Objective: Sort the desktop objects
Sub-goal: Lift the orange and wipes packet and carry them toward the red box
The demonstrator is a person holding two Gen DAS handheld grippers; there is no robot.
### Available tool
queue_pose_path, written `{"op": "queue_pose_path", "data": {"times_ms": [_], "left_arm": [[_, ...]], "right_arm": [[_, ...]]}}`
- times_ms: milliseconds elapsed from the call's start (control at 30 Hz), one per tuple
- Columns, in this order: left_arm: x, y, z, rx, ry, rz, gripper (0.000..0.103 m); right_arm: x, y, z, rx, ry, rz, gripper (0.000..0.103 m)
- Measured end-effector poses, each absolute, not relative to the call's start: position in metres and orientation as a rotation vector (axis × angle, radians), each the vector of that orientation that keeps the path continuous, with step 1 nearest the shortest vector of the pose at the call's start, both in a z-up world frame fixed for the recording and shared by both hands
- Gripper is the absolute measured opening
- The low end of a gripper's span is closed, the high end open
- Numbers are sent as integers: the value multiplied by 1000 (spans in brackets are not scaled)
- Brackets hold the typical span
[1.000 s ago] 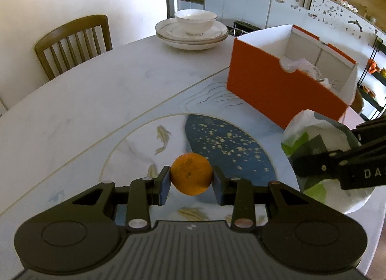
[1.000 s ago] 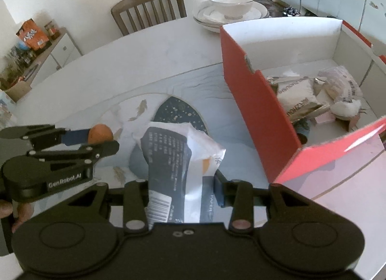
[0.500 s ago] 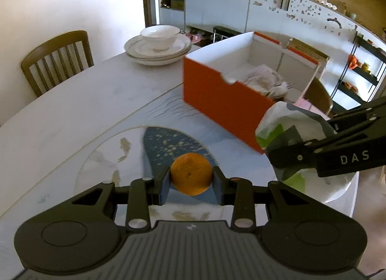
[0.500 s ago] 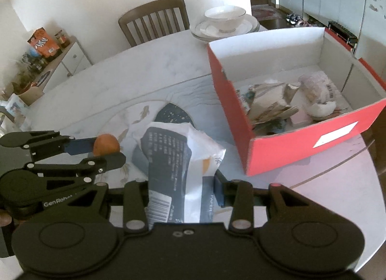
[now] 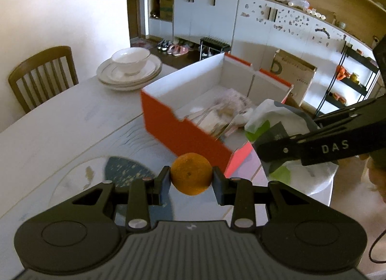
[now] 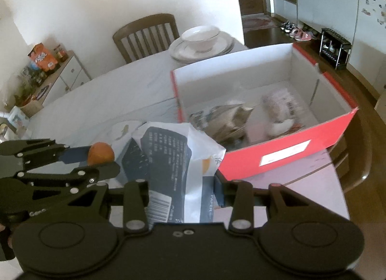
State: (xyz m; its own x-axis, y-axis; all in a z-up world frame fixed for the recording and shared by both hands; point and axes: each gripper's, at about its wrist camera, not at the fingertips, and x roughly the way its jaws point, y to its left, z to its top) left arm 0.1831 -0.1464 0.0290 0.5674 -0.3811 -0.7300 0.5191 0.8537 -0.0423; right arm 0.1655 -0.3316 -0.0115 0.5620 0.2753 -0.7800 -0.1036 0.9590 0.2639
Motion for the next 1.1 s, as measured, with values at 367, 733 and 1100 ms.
{"op": "queue_pose_path", "data": {"times_ms": [367,733,1100], "left_arm": [[201,-210,36,196,790,-542,35],[234,-260,33,207,812,-542,35],[273,-290,23,223,856,-528,35]], "right_arm": [[191,-391,-7,198,935,223,40],[230,-433,-3,177,950,260,40],[278,-457,-7,152,967,254,40]]}}
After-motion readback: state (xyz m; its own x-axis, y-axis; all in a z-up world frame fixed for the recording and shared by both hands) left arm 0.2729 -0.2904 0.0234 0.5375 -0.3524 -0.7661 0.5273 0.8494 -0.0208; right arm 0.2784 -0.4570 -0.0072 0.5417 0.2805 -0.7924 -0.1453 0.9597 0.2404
